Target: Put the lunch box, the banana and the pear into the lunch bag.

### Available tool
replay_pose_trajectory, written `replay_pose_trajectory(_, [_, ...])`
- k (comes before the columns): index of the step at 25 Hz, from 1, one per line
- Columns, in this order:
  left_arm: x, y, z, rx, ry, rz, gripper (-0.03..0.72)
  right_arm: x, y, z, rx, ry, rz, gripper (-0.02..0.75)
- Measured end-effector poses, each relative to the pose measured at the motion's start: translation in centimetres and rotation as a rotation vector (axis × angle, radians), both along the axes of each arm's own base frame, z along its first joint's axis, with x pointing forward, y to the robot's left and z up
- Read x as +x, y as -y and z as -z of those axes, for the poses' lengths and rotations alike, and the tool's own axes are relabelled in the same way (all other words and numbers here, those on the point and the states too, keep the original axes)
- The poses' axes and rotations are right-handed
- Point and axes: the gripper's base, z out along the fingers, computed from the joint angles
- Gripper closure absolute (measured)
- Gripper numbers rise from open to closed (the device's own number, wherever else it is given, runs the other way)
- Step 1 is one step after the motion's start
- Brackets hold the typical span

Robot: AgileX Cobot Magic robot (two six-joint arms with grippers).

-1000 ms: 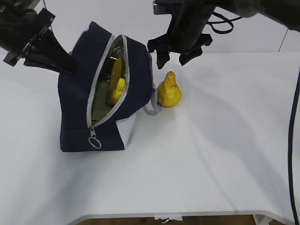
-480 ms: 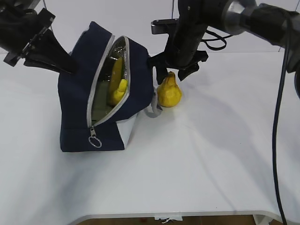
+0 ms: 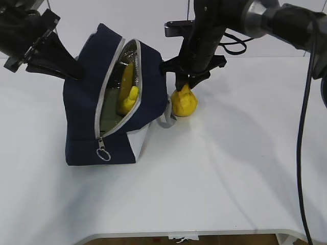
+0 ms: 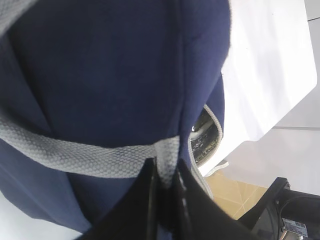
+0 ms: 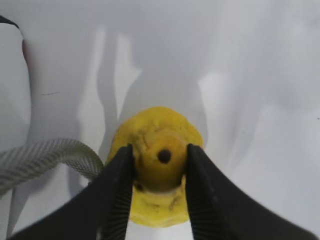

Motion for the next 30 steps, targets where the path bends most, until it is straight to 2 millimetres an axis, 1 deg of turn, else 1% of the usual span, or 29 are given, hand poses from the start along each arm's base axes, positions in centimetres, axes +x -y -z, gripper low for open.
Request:
replay_pose_trajectory(6, [0.0, 0.0, 0.0, 0.000, 0.000, 0.000, 0.675, -0.3, 0.1, -0.4, -0.013, -0.035, 0.001, 0.516])
replay_pose_trajectory(9, [0.0, 0.0, 0.0, 0.000, 0.000, 0.000, 0.675, -0.5, 0.3, -1.1, -0.035, -0.054, -0.002, 0.517])
replay_pose_trajectory(14, [0.0, 0.0, 0.0, 0.000, 0.000, 0.000, 0.675, -0.2, 0.6, -2.9, -0.067, 0.006, -0.008, 0.519])
replay_pose_trajectory(16, [0.0, 0.0, 0.0, 0.000, 0.000, 0.000, 0.675, -0.4, 0.8, -3.9, -0.071, 0.022, -0.014, 0.519])
replay_pose_trajectory(18, [0.0, 0.0, 0.0, 0.000, 0.000, 0.000, 0.675, -0.9, 1.0, -5.6, -0.065, 0.048, -0.017, 0.519])
replay_pose_trajectory(21, [0.0, 0.0, 0.0, 0.000, 0.000, 0.000, 0.675, -2.1, 1.2, -9.3, -0.020, 0.109, -0.022, 0.520])
replay_pose_trajectory(22, [0.0, 0.0, 0.0, 0.004, 0.000, 0.001, 0.675, -2.4, 1.2, -10.2, 0.002, 0.122, -0.024, 0.521])
replay_pose_trajectory(24, [0.0, -0.1, 0.1, 0.013, 0.001, 0.003, 0.675, -3.5, 0.9, -12.6, 0.088, 0.143, -0.045, 0.522])
replay_pose_trajectory(25, [0.0, -0.1, 0.1, 0.017, 0.001, 0.005, 0.675, -4.0, 0.6, -13.4, 0.145, 0.142, -0.067, 0.522])
replay_pose_trajectory(27, [-0.1, -0.2, 0.2, 0.028, 0.001, 0.009, 0.675, -4.6, -0.1, -14.1, 0.229, 0.128, -0.116, 0.522])
replay_pose_trajectory(30, [-0.1, -0.2, 0.2, 0.031, 0.000, 0.011, 0.675, -5.2, -1.4, -14.5, 0.363, 0.092, -0.207, 0.523])
